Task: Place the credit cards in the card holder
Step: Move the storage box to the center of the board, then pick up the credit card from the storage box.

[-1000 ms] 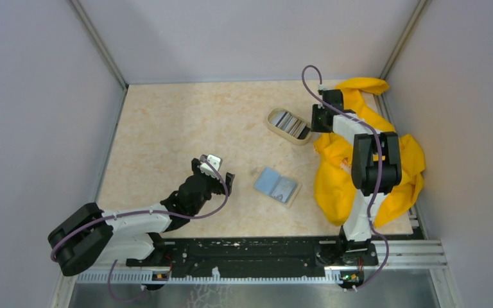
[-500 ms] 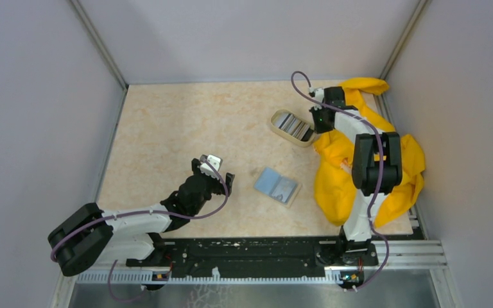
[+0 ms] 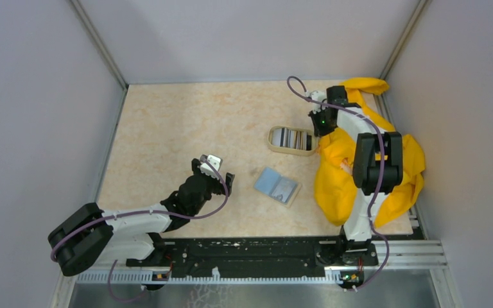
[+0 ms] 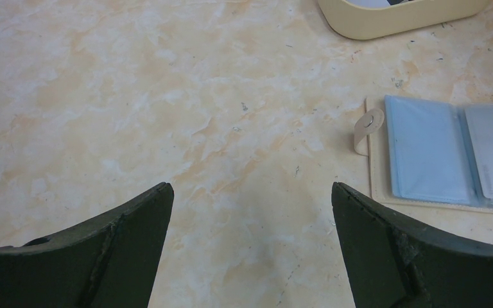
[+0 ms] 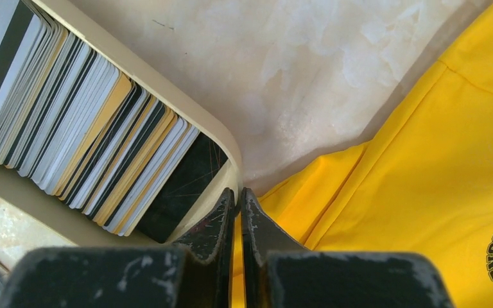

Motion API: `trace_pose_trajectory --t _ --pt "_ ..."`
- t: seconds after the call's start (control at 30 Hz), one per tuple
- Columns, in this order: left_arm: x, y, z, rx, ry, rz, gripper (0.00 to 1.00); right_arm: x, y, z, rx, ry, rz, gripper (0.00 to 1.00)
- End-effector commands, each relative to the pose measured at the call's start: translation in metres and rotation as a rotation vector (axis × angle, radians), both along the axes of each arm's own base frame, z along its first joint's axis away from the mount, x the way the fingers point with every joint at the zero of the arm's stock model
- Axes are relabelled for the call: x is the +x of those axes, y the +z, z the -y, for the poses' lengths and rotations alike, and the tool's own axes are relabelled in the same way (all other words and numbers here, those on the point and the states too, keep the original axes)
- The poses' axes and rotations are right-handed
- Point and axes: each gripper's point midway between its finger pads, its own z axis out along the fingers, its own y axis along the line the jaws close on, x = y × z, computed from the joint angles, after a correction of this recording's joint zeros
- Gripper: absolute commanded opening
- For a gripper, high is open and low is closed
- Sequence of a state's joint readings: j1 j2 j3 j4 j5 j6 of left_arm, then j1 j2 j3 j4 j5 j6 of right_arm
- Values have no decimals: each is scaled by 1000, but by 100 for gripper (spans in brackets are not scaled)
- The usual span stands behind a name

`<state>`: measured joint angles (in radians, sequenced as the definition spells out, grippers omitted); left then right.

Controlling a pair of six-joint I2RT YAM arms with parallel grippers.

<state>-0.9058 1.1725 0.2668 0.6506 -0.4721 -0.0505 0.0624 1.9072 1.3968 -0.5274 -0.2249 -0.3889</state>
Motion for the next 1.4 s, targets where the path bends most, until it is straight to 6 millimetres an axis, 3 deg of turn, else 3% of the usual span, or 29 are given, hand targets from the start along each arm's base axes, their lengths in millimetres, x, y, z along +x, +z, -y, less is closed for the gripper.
trace_pose_trajectory --t 0.0,0.07,0.13,0.27,0.37,0.47,0.57,0.73,1.0,1.2,1.37 --pt "4 9 3 -8 0 22 98 7 14 1 -12 59 28 0" --pt "4 9 3 -8 0 22 98 12 23 4 -29 38 66 9" --pt "4 9 3 -7 0 21 98 14 41 2 -15 44 123 27" --pt "4 8 3 -5 0 19 98 7 79 -18 89 106 237 54" --pt "5 8 5 -2 -3 18 98 -5 91 -42 235 157 245 64" --pt "5 7 5 1 -2 15 98 -16 91 -67 418 180 175 65" --pt "5 8 4 -2 0 17 98 -18 83 -73 485 145 123 67" --pt "4 8 3 -7 2 19 99 -10 78 -59 533 -22 108 68" --pt "5 7 5 4 -2 15 99 -16 56 -47 560 -270 51 68" --pt "5 7 4 0 -1 16 99 -11 32 -36 533 -393 20 67" --pt "5 7 5 3 -1 15 99 -9 25 -38 560 -441 -13 67"
